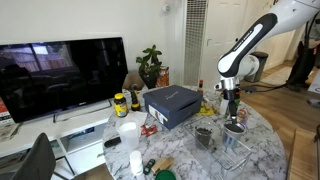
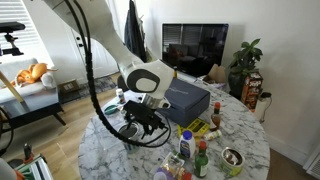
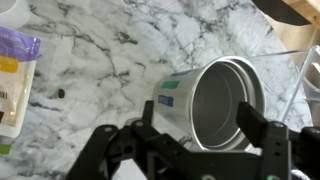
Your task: Set the storage container upright, then put the two cups inside it
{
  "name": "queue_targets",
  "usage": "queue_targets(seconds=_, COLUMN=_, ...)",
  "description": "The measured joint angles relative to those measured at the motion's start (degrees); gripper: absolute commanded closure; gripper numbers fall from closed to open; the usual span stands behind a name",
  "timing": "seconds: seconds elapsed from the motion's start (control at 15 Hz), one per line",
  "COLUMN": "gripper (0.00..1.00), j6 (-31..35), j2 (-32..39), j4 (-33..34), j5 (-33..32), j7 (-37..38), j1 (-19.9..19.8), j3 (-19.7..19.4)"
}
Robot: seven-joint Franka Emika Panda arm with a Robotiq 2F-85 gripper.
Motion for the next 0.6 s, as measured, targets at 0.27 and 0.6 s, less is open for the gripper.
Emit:
queue_targets(seconds=0.27, gripper=0.54, j6=0.04, j2=1.23, j4=0.67, j5=0.70, j7=0.00, j1=-0.70, j3=0.30)
queue_targets(seconds=0.6, gripper=0.94, j6=0.08, j2=2.05, j4=1.77, j5=1.31, j7=0.00, j1=-1.38, j3=0.69)
